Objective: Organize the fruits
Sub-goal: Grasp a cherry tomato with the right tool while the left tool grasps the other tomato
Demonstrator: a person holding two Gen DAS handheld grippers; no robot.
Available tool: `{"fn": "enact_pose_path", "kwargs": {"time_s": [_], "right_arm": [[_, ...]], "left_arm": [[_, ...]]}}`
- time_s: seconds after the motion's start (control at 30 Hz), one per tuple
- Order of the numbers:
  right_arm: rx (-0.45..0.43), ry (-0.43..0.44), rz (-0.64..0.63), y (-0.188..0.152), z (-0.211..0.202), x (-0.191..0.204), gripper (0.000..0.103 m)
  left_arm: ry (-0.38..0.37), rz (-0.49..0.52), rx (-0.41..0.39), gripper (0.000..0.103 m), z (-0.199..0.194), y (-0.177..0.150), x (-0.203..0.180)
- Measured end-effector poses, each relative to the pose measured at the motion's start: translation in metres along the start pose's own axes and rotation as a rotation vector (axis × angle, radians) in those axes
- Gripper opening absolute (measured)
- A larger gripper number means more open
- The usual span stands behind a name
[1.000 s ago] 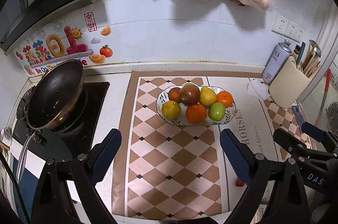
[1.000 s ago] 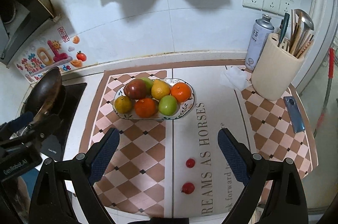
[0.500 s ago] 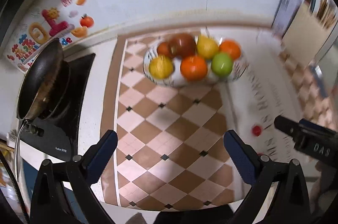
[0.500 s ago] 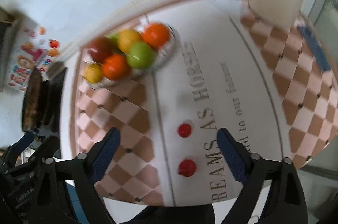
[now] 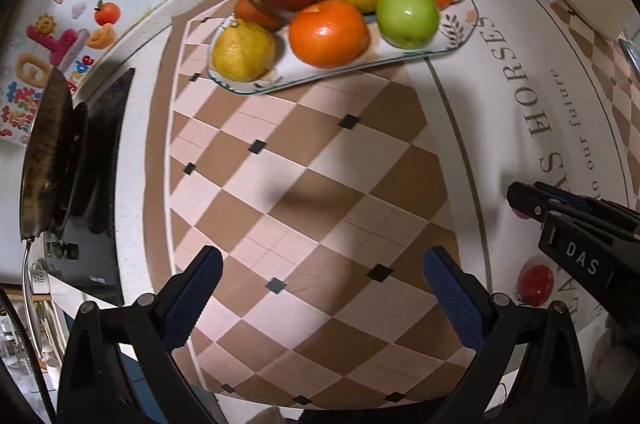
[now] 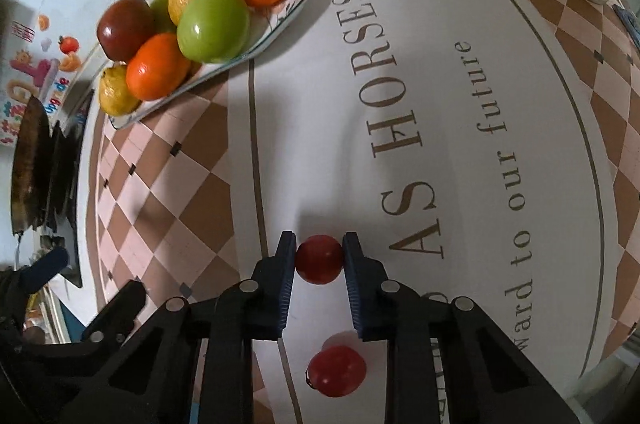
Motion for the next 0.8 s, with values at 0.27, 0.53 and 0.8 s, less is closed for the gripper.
{"fn": "enact_pose_path", "kwargs": {"time_s": [0.27,0.53,0.8], "right_arm": [[-0.067,-0.046,0.065,-0.022,-0.029,-0.054,0.026],[-0.045,-0.083,0.163,-0.052,-0.028,-0.103,0.026],[-0.043,-0.083,0.215,-0.061,-0.03,-0.115,0.026]], "left_arm": [[-0.207,0.04,0.079,0.103,0.016,-0.01,-0.046],[-0.411,0.163,0.189,0.078,0.04,-0.031,-0.115],[-0.432,0.259,0.201,0.038,0.052,-0.041,-0.15]]}}
Point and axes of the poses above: each gripper's, at about its wrist camera, not at the fingertips, and z roughly the way its jaws point, x to its left, y to its top, the point moved 6 cm from there along z, roughly the way its jaws point, and after that the axes turned 15 degrees about -y, right-handed, at the moved point
